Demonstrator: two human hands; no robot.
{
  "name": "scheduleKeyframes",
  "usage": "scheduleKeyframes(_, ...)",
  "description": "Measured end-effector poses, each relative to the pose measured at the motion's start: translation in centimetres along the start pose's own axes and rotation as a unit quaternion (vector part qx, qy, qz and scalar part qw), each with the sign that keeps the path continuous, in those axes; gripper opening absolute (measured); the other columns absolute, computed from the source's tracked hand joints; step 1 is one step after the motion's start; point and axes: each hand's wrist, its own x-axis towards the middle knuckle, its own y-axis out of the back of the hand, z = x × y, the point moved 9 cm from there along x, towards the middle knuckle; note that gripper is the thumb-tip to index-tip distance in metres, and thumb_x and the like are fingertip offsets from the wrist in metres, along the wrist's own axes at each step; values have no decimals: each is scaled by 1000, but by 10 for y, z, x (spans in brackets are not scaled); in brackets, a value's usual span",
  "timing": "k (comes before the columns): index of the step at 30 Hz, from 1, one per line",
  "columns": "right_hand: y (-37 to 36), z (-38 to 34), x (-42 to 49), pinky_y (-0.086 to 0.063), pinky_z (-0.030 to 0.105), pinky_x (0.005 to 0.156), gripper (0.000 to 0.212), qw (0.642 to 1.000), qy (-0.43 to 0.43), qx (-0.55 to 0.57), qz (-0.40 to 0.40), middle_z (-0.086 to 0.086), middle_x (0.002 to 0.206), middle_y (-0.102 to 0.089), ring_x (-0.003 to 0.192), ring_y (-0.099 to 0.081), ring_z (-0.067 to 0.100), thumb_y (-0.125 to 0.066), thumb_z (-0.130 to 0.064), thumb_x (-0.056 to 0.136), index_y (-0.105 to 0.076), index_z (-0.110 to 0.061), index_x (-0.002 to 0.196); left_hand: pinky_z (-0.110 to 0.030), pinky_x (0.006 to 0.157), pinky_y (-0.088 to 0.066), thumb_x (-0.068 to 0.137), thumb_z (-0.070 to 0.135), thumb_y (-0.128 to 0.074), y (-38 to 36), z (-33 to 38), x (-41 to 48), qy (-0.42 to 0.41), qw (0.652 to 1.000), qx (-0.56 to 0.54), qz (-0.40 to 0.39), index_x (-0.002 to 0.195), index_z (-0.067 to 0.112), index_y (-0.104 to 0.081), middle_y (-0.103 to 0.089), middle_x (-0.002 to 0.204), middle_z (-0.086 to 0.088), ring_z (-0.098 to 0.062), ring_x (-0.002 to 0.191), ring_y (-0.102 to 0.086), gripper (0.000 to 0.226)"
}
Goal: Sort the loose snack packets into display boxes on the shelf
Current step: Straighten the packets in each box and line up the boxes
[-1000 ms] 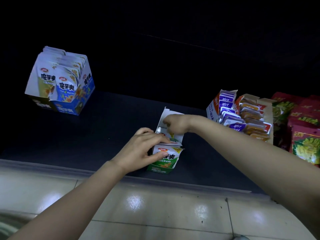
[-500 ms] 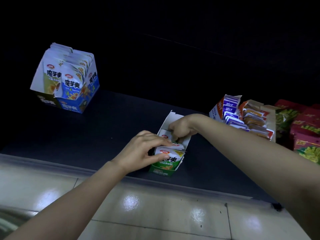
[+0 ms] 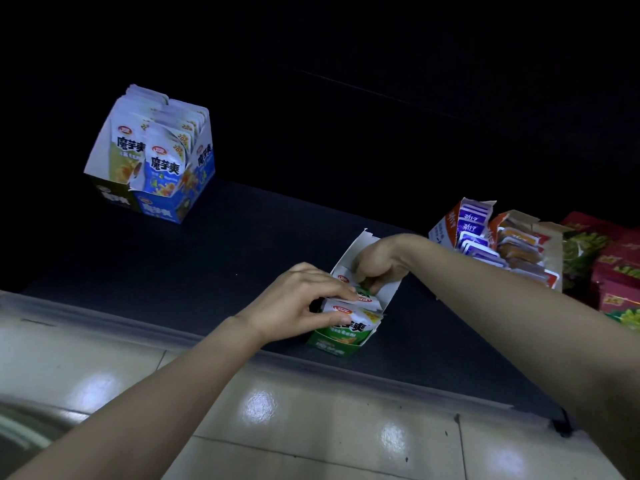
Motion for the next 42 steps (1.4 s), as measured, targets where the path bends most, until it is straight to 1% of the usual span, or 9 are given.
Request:
scheduleKeyframes(5,3,-20,-3,-39,35,110,37,984,110,-140,1,3,140,-52,128,-49,19,-43,-11,102,-50,-15,138,-27,98,-40,85,52,-64,0,-4,0,7,1000,3,-6,118,31,-69,-67,121,19,4,113,-57,39)
scheduleKeyframes(11,21,-48,-58,-43,39,100,37,800,296,-496,161,-2,133,-58,122,-52,19,-43,-20,100,-55,-23,135,-21,100,-36,88,50,-62,0,-7,-1,27,999,-8,-36,120,30,-67,-66,123,17,2,114,-57,38)
scheduleKeyframes(15,14,-18,-60,-40,41,103,45,764,253,-578,136,3,130,-60,120,-51,23,-31,-37,104,-41,-22,145,-24,102,-35,93,48,-56,1,-10,-2,44,997,7,-60,120,32,-65,-65,122,18,1,110,-56,33)
scheduleKeyframes(22,-12,17,-64,-48,36,80,31,831,168,-527,63,5,106,-57,91,-53,24,-34,-23,103,-51,-16,128,-27,102,-33,72,28,-60,-2,5,10,43,995,-52,-72,99,27,-71,-68,104,16,-3,105,-59,29)
scheduleKeyframes(27,-18,29,-76,-47,38,92,36,875,220,-429,43,0,116,-62,101,-56,17,-39,-43,101,-57,-23,124,-34,95,-43,66,26,-53,-3,1,12,104,988,-108,-41,88,30,-72,-67,96,6,-13,107,-53,30)
scheduleKeyframes(30,-26,40,-98,-43,35,97,52,850,289,-438,48,0,116,-62,108,-55,16,-44,-58,94,-51,-26,134,-40,97,-43,69,26,-50,-5,-3,14,133,984,-102,-54,86,38,-66,-63,98,5,-13,109,-50,27)
scheduleKeyframes(34,-28,40,-107,-39,30,87,73,811,317,-467,152,6,96,-61,100,-51,21,-50,-44,98,-5,-36,154,-37,94,-43,70,26,-42,-9,2,21,135,986,-54,-82,89,41,-62,-60,99,5,-11,107,-51,32)
scheduleKeyframes(38,-38,31,-106,-32,26,70,64,821,338,-424,178,7,93,-63,92,-56,26,-46,-35,101,-10,-36,154,-31,80,-44,73,8,-43,2,21,20,82,996,-2,-17,86,22,-66,-58,102,7,-14,97,-51,30)
scheduleKeyframes(42,-51,31,-104,-46,32,84,63,835,368,-371,172,3,115,-66,103,-59,25,-43,-38,102,-9,-33,154,-36,91,-43,79,18,-35,7,21,-6,132,989,-52,39,96,22,-61,-49,115,8,-15,110,-50,31)
